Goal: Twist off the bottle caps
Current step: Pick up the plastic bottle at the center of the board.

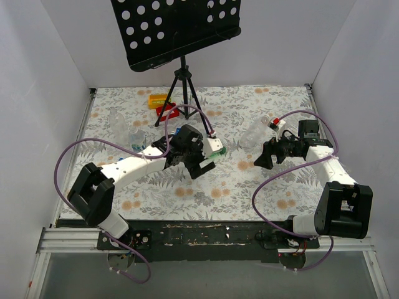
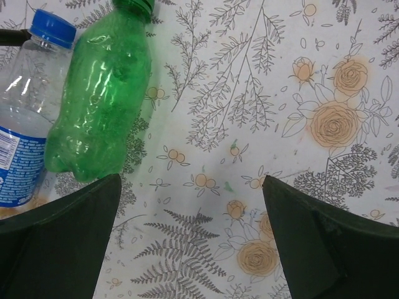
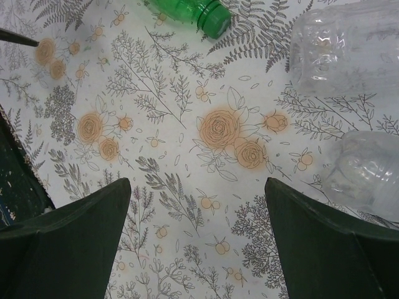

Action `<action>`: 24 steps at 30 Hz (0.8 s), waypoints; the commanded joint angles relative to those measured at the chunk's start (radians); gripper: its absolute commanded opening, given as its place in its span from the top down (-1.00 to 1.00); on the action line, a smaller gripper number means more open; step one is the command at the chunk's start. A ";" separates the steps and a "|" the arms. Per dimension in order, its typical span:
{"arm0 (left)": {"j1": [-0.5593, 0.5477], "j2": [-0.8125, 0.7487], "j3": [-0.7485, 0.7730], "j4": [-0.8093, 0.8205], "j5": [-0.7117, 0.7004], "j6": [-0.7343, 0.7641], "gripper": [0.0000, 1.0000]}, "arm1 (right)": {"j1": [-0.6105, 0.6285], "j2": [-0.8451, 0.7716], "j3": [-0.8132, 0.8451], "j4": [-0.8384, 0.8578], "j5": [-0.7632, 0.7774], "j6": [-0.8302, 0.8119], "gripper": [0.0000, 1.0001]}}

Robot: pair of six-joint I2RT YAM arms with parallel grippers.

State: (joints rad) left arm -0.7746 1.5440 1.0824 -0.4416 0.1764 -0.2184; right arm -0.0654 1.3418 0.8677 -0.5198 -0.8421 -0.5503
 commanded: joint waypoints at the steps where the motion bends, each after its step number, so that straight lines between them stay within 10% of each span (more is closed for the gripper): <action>1: 0.031 -0.004 0.059 0.012 0.073 0.077 -0.96 | -0.005 0.002 0.031 -0.006 -0.031 -0.011 -0.93; 24: 0.095 -0.038 0.011 0.040 0.186 0.163 -0.96 | -0.005 0.007 0.031 -0.009 -0.031 -0.014 -0.93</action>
State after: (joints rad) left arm -0.6949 1.5524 1.1019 -0.4232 0.3210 -0.0849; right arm -0.0654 1.3422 0.8677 -0.5232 -0.8448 -0.5533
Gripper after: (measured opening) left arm 0.981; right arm 0.964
